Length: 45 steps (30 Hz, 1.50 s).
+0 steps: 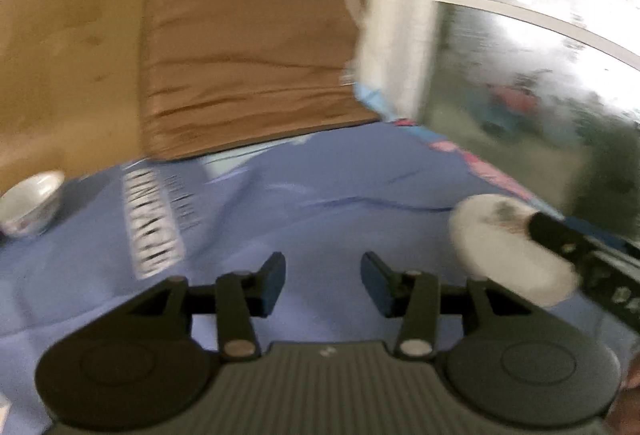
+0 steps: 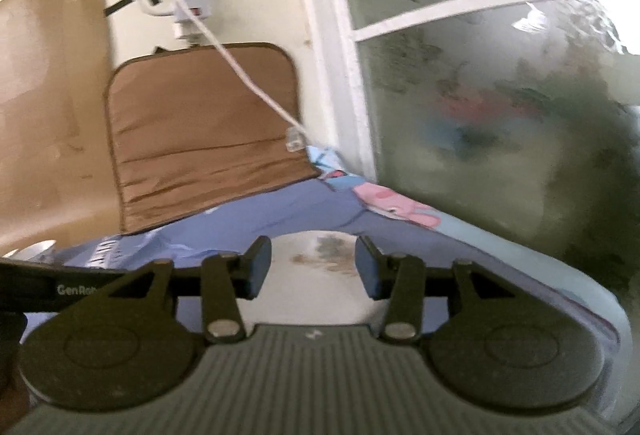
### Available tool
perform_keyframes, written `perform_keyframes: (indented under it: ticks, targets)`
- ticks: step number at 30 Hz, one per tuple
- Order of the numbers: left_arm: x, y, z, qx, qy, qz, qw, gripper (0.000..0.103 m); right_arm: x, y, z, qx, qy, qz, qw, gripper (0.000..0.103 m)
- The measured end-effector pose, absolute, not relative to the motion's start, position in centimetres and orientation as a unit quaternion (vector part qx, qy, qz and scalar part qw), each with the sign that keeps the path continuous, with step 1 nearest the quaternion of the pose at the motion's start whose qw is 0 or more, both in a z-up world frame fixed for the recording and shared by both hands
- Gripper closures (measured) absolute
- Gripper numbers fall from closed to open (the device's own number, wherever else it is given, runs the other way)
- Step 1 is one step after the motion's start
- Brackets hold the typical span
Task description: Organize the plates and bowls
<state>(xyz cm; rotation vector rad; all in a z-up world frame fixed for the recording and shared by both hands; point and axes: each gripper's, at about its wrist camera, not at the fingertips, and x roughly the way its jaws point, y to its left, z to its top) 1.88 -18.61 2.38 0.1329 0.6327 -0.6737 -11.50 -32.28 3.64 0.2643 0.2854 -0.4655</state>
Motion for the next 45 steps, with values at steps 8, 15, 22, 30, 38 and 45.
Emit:
perform_keyframes:
  ticks: [8, 15, 22, 30, 38, 45]
  targets:
    - [5.9, -9.4, 1.0, 0.027, 0.344, -0.193, 0.918, 0.06, -8.1, -27.9, 3.8, 0.128, 0.193, -0.129, 0.964, 0.054]
    - [7.3, -3.0, 1.2, 0.008, 0.342, -0.112, 0.933, 0.06, -3.9, -23.1, 3.2, 0.136, 0.251, -0.05, 0.957, 0.054]
    - [8.3, 0.9, 1.0, -0.013, 0.338, -0.067, 0.939, 0.06, -0.8, -19.5, 2.5, 0.124, 0.293, -0.01, 0.948, 0.054]
    - [8.6, 2.1, 0.6, -0.028, 0.33, -0.061, 0.942, 0.058, 2.8, -18.0, 2.3, 0.142, 0.333, 0.015, 0.932, 0.054]
    - [9.0, 3.3, 0.6, -0.069, 0.329, -0.07, 0.939, 0.058, 9.5, -17.7, 3.6, 0.2, 0.35, 0.042, 0.914, 0.055]
    - [9.5, 3.6, 0.7, -0.079, 0.332, -0.07, 0.937, 0.057, 16.3, -17.3, 3.7, 0.233, 0.36, 0.038, 0.903, 0.055]
